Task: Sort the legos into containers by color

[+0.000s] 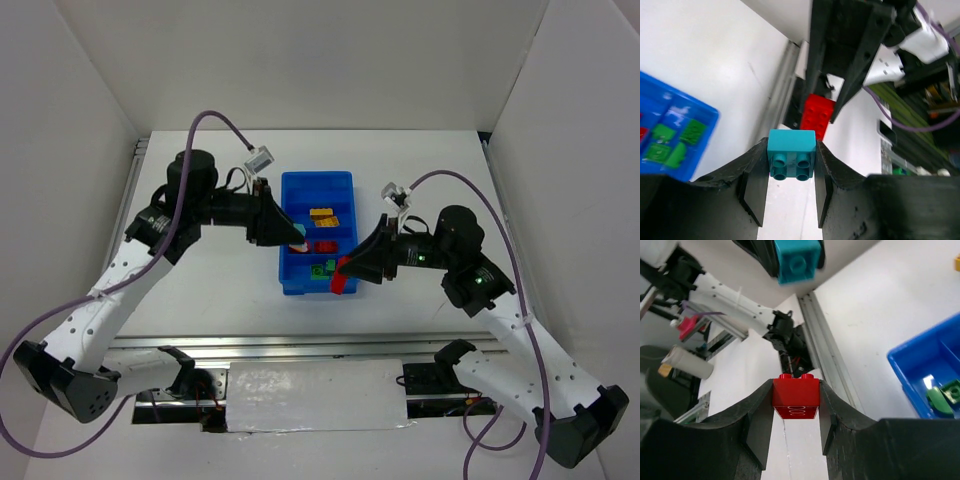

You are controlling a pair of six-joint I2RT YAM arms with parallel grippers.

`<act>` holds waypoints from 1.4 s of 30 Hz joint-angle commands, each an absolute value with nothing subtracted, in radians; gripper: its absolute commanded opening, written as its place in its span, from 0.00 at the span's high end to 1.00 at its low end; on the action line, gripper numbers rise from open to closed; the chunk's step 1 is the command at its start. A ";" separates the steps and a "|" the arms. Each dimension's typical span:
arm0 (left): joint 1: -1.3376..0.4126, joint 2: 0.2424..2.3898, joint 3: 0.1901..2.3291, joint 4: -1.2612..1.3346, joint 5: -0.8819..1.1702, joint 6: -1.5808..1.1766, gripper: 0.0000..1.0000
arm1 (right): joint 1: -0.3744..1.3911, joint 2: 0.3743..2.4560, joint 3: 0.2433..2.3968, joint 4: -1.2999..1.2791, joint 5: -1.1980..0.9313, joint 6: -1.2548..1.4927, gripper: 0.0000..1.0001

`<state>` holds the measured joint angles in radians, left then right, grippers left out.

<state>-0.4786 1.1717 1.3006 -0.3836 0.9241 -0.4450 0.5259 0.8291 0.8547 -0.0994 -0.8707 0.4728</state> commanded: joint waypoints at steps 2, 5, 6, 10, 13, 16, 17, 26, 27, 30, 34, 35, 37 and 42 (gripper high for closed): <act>-0.420 1.235 1.414 -0.478 0.922 -0.350 1.00 | 0.500 0.785 0.851 -0.205 -0.767 0.426 1.00; -0.408 1.298 1.489 -0.578 0.823 -0.281 1.00 | 0.500 0.770 0.857 -0.302 -0.559 0.474 1.00; -0.400 1.308 1.500 -0.604 0.771 -0.276 1.00 | 0.499 0.761 0.859 -0.360 -0.508 0.486 1.00; -0.388 1.325 1.488 -0.583 0.582 -0.323 1.00 | 0.502 0.741 0.859 -0.462 -0.344 0.489 1.00; -0.376 1.347 1.477 -0.575 0.462 -0.341 1.00 | 0.500 0.739 0.867 -0.488 -0.311 0.488 1.00; -0.377 1.390 1.496 -0.566 0.410 -0.344 1.00 | 0.500 0.749 0.870 -0.485 -0.269 0.503 1.00; -0.377 1.402 1.505 -0.561 0.403 -0.351 1.00 | 0.500 0.753 0.864 -0.467 -0.243 0.518 1.00; -0.377 1.422 1.488 -0.468 0.309 -0.454 1.00 | 0.528 0.906 0.833 -0.325 -0.014 0.704 1.00; -0.377 1.419 1.491 -0.471 0.289 -0.465 1.00 | 0.535 0.929 0.842 -0.321 0.020 0.721 1.00; -0.376 1.413 1.520 -0.494 0.207 -0.485 1.00 | 0.567 1.018 0.876 -0.275 0.121 0.739 1.00; -0.373 1.439 1.566 -0.521 0.215 -0.511 1.00 | 0.591 1.173 0.943 -0.233 0.205 0.735 1.00; -0.373 1.439 1.568 -0.522 0.219 -0.508 1.00 | 0.592 1.196 0.948 -0.218 0.209 0.729 1.00; -0.371 1.433 1.560 -0.528 0.229 -0.496 1.00 | 0.597 1.262 0.968 -0.190 0.218 0.721 1.00; -0.371 1.404 1.549 -0.572 0.196 -0.446 1.00 | 0.598 1.388 1.026 -0.133 0.236 0.692 0.94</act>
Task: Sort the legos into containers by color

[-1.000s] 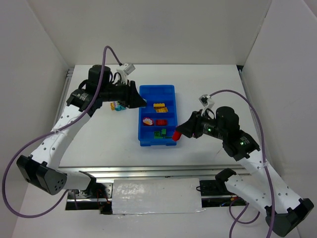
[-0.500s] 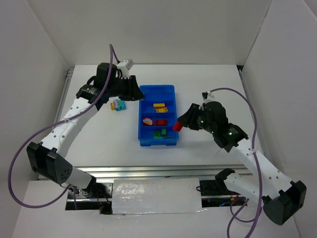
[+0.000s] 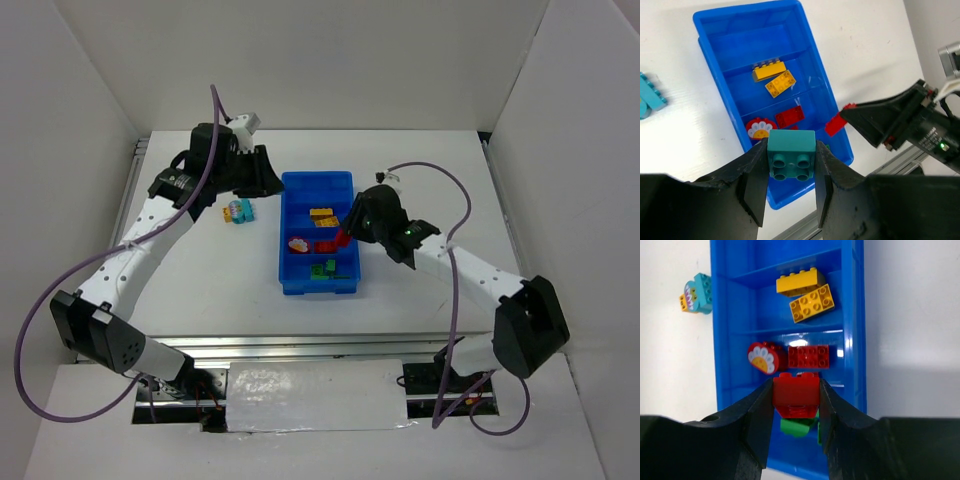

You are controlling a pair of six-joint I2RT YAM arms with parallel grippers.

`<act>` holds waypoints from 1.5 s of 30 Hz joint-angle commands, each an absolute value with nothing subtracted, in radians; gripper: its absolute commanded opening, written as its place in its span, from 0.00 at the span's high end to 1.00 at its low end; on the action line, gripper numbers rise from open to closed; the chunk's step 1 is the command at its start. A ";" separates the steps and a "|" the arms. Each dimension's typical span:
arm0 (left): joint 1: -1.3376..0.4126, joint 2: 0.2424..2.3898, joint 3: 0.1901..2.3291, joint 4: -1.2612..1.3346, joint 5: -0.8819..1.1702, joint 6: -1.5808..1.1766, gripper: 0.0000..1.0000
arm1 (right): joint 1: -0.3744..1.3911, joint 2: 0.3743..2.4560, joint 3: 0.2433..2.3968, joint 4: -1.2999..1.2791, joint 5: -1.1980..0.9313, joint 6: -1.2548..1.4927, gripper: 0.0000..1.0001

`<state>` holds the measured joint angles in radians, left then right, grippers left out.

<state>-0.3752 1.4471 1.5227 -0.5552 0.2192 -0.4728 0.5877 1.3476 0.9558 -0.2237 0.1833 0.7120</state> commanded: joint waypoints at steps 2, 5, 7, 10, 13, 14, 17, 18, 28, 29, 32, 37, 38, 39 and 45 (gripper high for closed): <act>-0.371 1.401 1.555 -0.578 0.189 -0.434 1.00 | 0.600 1.440 1.046 -0.124 0.233 0.677 0.93; -0.367 1.396 1.562 -0.575 0.184 -0.437 1.00 | 0.601 1.502 1.072 -0.104 0.213 0.663 0.84; -0.368 1.390 1.566 -0.572 0.190 -0.436 1.00 | 0.606 1.540 1.104 -0.113 0.212 0.666 0.74; -0.365 1.375 1.575 -0.580 0.178 -0.420 1.00 | 0.609 1.568 1.129 -0.104 0.206 0.647 0.65; -0.353 1.367 1.560 -0.571 0.179 -0.417 1.00 | 0.609 1.591 1.150 -0.112 0.201 0.637 0.53; -0.348 1.367 1.556 -0.569 0.184 -0.419 1.00 | 0.612 1.597 1.155 -0.115 0.201 0.635 0.52; -0.333 1.374 1.545 -0.557 0.218 -0.428 1.00 | 0.611 1.614 1.164 -0.124 0.198 0.630 0.49; -0.328 1.379 1.543 -0.555 0.222 -0.429 1.00 | 0.611 1.614 1.161 -0.126 0.196 0.634 0.47; -0.321 1.442 1.535 -0.503 0.271 -0.454 1.00 | 0.611 1.523 1.164 -0.192 0.219 0.660 0.40; -0.321 1.459 1.545 -0.497 0.281 -0.459 1.00 | 0.609 1.478 1.154 -0.195 0.225 0.661 0.39; -0.321 1.537 1.562 -0.427 0.322 -0.482 1.00 | 0.603 1.383 1.137 -0.233 0.238 0.667 0.38; -0.328 1.747 1.660 -0.336 0.368 -0.505 1.00 | 0.588 1.214 1.083 -0.342 0.265 0.706 0.36; -0.333 1.803 1.692 -0.324 0.364 -0.499 1.00 | 0.581 1.185 1.069 -0.359 0.262 0.713 0.35; -0.336 1.828 1.709 -0.299 0.357 -0.494 1.00 | 0.580 1.158 1.046 -0.367 0.262 0.718 0.35; -0.339 2.045 1.871 -0.313 0.315 -0.485 0.85 | 0.568 0.967 0.996 -0.457 0.314 0.733 0.34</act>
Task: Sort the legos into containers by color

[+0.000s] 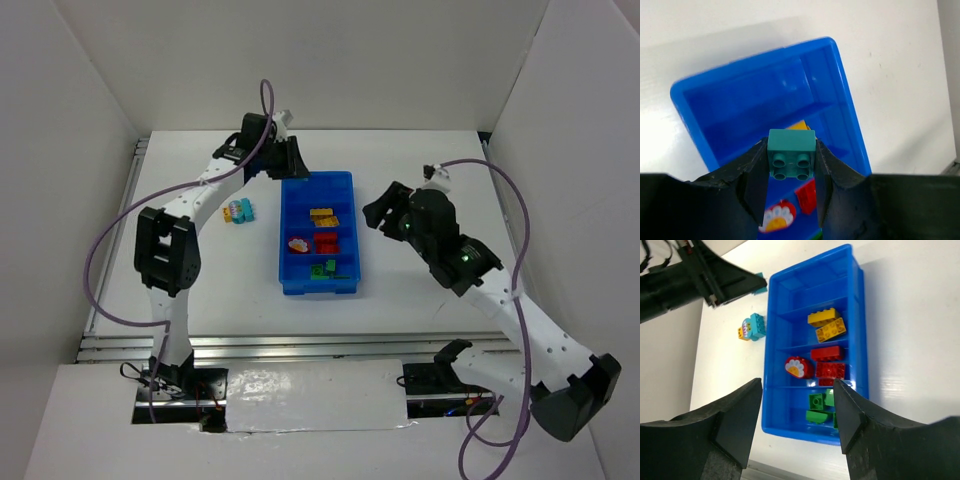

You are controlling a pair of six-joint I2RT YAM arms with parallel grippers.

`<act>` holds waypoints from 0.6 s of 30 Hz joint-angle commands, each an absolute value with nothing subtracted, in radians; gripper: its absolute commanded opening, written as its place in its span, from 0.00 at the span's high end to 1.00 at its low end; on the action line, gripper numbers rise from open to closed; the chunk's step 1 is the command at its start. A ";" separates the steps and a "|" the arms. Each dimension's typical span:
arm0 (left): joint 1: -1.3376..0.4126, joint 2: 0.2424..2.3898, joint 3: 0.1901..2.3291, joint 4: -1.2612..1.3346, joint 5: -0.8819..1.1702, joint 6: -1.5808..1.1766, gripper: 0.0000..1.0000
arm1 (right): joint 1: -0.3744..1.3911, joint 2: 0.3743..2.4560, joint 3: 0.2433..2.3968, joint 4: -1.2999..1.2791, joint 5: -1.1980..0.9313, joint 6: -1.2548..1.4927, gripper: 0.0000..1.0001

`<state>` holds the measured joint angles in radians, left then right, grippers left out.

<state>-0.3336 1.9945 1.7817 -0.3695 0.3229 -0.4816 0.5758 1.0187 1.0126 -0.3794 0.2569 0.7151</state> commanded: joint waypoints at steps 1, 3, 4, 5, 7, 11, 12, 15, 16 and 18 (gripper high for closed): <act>-0.341 2.066 1.885 -0.316 0.314 -0.480 0.82 | 0.565 0.928 0.988 -0.469 0.322 0.735 0.33; -0.342 2.111 1.901 -0.311 0.304 -0.480 0.73 | 0.561 0.893 0.973 -0.498 0.340 0.739 0.32; -0.345 2.123 1.904 -0.313 0.289 -0.476 0.70 | 0.558 0.861 0.966 -0.506 0.351 0.741 0.31; -0.345 2.146 1.916 -0.322 0.278 -0.479 0.66 | 0.557 0.845 0.960 -0.512 0.356 0.735 0.31; -0.347 2.169 1.922 -0.316 0.270 -0.479 0.57 | 0.552 0.816 0.945 -0.528 0.385 0.727 0.30; -0.347 2.193 1.951 -0.318 0.262 -0.492 0.30 | 0.548 0.795 0.950 -0.558 0.402 0.712 0.29; -0.347 2.197 1.959 -0.325 0.262 -0.495 0.26 | 0.549 0.795 0.953 -0.560 0.400 0.710 0.29; -0.348 2.180 1.959 -0.321 0.265 -0.499 0.02 | 0.548 0.795 0.954 -0.555 0.394 0.703 0.29; -0.350 2.160 1.954 -0.319 0.267 -0.500 0.01 | 0.548 0.796 0.956 -0.551 0.393 0.700 0.28; -0.350 2.135 1.954 -0.325 0.262 -0.502 0.01 | 0.548 0.808 0.963 -0.545 0.387 0.693 0.28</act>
